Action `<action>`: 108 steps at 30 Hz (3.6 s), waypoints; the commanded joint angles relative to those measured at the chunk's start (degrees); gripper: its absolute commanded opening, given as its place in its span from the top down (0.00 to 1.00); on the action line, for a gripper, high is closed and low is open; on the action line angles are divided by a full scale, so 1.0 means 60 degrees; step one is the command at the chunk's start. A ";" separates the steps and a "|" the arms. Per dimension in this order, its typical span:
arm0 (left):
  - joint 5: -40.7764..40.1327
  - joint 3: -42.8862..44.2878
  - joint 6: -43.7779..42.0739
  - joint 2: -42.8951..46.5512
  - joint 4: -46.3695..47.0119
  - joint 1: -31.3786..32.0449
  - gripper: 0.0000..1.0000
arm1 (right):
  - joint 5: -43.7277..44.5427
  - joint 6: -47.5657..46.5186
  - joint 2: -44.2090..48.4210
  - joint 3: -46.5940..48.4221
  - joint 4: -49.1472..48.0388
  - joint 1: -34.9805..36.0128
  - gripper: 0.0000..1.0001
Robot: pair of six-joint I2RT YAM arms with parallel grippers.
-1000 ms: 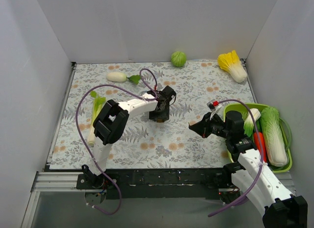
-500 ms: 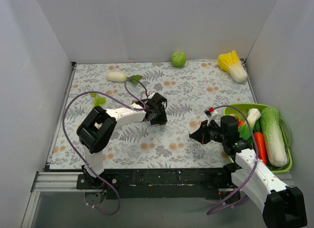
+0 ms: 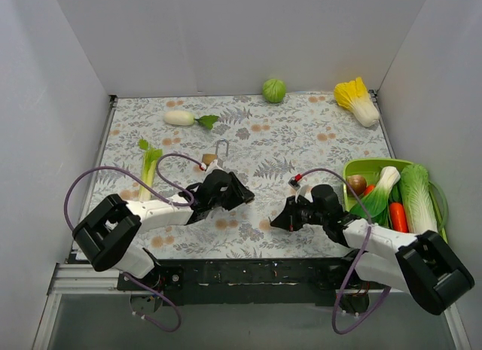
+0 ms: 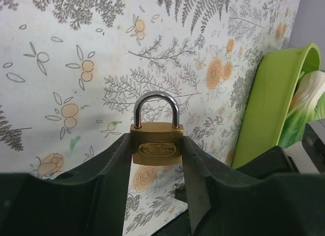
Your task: Unlock with the key
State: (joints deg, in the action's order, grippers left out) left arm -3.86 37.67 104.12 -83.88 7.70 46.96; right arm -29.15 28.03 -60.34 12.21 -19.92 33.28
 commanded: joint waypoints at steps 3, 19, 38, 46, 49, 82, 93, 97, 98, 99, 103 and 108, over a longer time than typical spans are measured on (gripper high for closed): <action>-0.0046 -0.0814 0.0694 0.0444 0.1410 0.0069 1.00 | 0.0404 0.0455 -0.1602 0.0689 -0.1952 0.0606 0.99; 0.0570 -0.2367 0.1324 -0.0346 0.3784 0.0069 1.00 | 0.1620 0.0440 -0.4167 0.1715 -0.3022 0.1909 0.99; 0.0467 -0.2792 0.1500 -0.0640 0.4239 0.0069 1.00 | 0.2425 0.0602 -0.4622 0.2404 -0.2217 0.2174 0.99; 0.0204 -0.2763 0.1324 -0.0479 0.3873 0.0069 1.00 | 0.2529 0.0660 -0.4417 0.2346 -0.2114 0.2174 0.99; 0.0189 -0.2734 0.1266 -0.0464 0.3814 0.0069 1.00 | 0.2543 0.0704 -0.4314 0.2375 -0.2129 0.2188 0.99; 0.0247 -0.2851 0.0196 -0.0493 0.4297 0.0142 1.00 | 0.1694 0.1817 -0.4768 0.2536 -0.3344 0.1602 0.99; 0.0409 -0.2733 0.0284 -0.0581 0.4355 0.0288 1.00 | 0.1767 0.1627 -0.4929 0.2609 -0.3784 0.1588 0.99; 0.0409 -0.2938 0.0182 -0.0435 0.4707 0.0333 1.00 | 0.1607 0.1890 -0.5017 0.2580 -0.4149 0.1456 0.99; 0.0438 -0.2968 0.0167 -0.0377 0.4736 0.0362 1.00 | 0.1606 0.1992 -0.5046 0.2551 -0.4237 0.1427 0.99; 0.0438 -0.2982 0.0152 -0.0347 0.4780 0.0362 1.00 | 0.1620 0.2008 -0.5047 0.2550 -0.4340 0.1412 0.99; 0.0496 -0.2997 0.0254 -0.0288 0.4722 0.0377 1.00 | 0.1752 0.2008 -0.5090 0.2565 -0.4457 0.1353 0.99; 0.0628 -0.2997 0.0737 -0.0361 0.4707 0.0391 1.00 | 0.1782 0.1847 -0.5237 0.2682 -0.4560 0.1353 0.99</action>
State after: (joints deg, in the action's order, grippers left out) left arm -4.34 20.21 106.52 -87.53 36.01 47.64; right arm -21.23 39.75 -91.26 25.08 -38.83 42.35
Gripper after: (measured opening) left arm 0.391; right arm 0.021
